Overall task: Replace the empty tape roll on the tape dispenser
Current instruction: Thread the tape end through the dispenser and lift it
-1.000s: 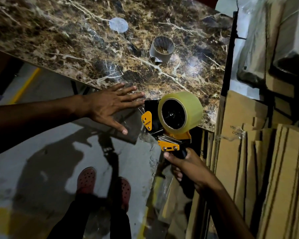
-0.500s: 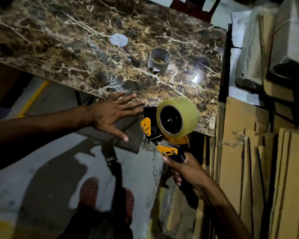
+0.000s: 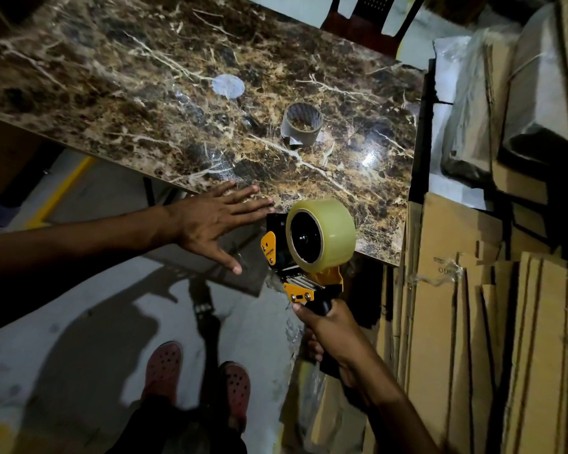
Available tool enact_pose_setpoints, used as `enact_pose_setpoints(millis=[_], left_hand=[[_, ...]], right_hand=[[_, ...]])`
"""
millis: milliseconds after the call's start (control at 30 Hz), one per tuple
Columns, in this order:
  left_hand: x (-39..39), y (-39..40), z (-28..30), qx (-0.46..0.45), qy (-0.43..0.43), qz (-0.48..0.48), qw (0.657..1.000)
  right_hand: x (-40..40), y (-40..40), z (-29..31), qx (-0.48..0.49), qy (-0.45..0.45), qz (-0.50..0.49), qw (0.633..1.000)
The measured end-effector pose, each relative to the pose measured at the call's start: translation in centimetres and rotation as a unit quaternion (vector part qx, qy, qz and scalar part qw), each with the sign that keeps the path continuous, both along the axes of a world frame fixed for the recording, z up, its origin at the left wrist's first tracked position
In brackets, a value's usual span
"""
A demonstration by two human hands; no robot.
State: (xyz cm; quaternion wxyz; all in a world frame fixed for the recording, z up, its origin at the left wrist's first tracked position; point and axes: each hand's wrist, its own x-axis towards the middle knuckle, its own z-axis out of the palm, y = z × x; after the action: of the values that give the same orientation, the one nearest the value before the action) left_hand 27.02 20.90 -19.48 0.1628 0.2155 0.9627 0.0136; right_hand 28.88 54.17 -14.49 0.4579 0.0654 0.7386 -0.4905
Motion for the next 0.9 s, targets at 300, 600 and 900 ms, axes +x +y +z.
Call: enact_pose_setpoints(millis=[300,600,900], left_hand=[[0.1,0.1,-0.1,-0.003,-0.003,0.004,1.0],[0.1,0.2,-0.2,-0.007,-0.007,0.009,1.0],[0.3,0.5,0.4,-0.012,-0.01,0.013,1.0]], right_hand=[[0.5,-0.4,-0.8,-0.006,-0.012,-0.038,0.999],[0.4,-0.3,-0.1,-0.002,-0.02,-0.026,0.999],[0.6,-1.6,-0.2,0.029,-0.014,-0.038,0.999]])
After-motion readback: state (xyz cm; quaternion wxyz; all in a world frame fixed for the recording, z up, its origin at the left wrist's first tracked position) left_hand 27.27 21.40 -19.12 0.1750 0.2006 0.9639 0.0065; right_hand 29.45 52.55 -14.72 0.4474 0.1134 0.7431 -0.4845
